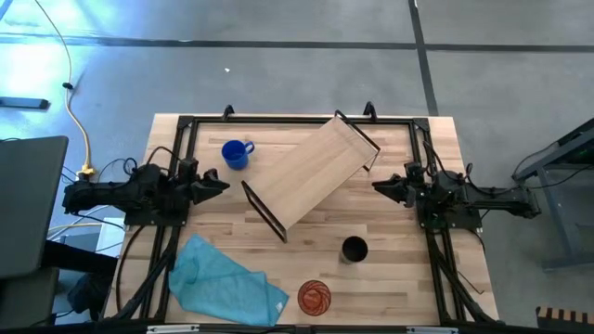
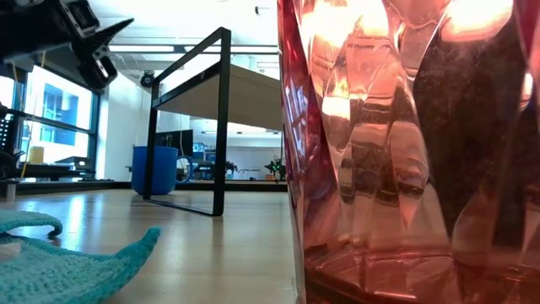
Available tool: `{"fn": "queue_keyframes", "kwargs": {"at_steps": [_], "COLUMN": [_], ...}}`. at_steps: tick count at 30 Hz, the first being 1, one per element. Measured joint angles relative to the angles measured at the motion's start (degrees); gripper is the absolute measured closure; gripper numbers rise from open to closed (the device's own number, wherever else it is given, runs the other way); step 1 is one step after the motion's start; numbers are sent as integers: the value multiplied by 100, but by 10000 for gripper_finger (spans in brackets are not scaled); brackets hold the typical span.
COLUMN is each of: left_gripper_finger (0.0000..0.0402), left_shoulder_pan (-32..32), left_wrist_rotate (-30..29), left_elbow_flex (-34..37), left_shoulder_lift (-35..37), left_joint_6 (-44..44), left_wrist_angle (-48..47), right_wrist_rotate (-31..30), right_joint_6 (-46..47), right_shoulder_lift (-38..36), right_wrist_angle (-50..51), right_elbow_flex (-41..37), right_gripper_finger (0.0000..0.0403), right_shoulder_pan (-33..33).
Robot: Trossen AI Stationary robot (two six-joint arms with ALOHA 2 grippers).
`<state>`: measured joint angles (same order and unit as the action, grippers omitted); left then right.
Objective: Stack small to large cups/mugs on shelf
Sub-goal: Put the blue mug on the shelf
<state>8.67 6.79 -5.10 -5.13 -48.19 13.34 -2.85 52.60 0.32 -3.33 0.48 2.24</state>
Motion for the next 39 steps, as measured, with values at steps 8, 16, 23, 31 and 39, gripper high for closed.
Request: {"fn": "queue_keyframes", "kwargs": {"at_steps": [8, 16, 23, 31, 39], "left_gripper_finger": [208, 208, 208, 208, 209], "left_shoulder_pan": [-2, -2, -2, 516, 1718], "left_wrist_rotate": [-2348, -3985, -4318, -3927, -2968], "left_elbow_flex": [-2471, -3876, -3841, -3839, -3839], "left_shoulder_lift": [-2, -437, -1672, -2993, -3668], "left_joint_6": [2620, 2221, 1851, 554, -622], "left_wrist_angle": [-4124, -6811, -7111, -7323, -7091], "right_wrist_rotate": [1, 1, 1, -16, -15], "right_joint_6": [-358, -893, -2077, -2833, -2734], "right_shoulder_lift": [-2, 1, 218, 1326, 2684], "right_wrist_angle": [-747, -764, -969, -248, 517], "right_elbow_flex": [6, 315, 1262, 2823, 3942], "right_gripper_finger": [203, 203, 203, 203, 203], "right_shoulder_pan": [0, 0, 0, 1, -2]}}
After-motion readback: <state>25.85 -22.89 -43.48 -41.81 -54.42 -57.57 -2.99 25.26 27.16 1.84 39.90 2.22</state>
